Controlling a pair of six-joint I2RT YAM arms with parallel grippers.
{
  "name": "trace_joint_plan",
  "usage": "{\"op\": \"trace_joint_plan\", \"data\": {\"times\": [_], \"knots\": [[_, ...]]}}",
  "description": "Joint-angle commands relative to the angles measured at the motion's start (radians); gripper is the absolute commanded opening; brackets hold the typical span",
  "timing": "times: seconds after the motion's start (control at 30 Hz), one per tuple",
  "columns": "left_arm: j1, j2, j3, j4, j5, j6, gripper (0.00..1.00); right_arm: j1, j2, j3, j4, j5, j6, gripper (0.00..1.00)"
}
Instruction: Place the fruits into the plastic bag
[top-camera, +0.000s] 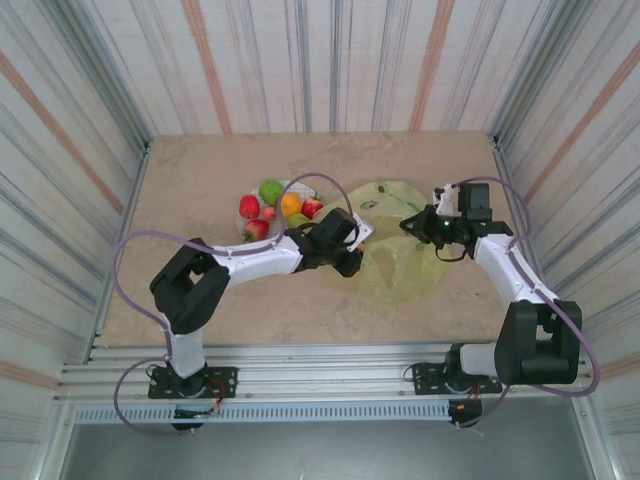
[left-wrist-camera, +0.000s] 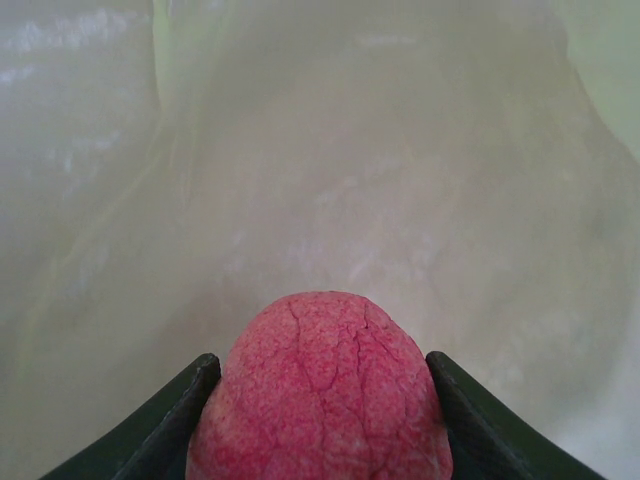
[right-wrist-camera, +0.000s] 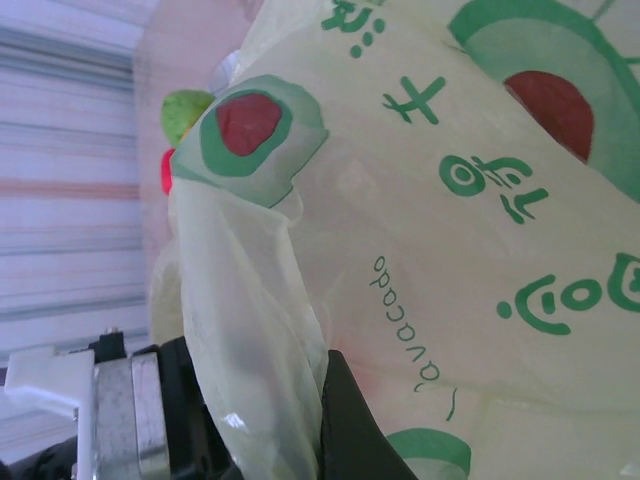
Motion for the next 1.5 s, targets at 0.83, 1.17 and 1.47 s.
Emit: {"op": "trace_joint_plan", "data": {"times": [0.83, 1.17, 1.47], "knots": [[0.022, 0.253, 0.138, 0.418, 0.065, -0.275, 0.81, -0.021, -0.008, -0.064, 0.109, -0.049, 0.122, 0.0], [0.063, 0.098, 0.042, 0.389, 0.148, -0.226, 0.83, -0.061, 0.001, -0.011, -0.046, -0.027, -0.068, 0.0], [0.103, -0.051, 0.011, 0.274, 0.233, -0.149, 0.79, -0.068, 0.028, 0.013, -0.082, -0.022, -0.138, 0.0]]}}
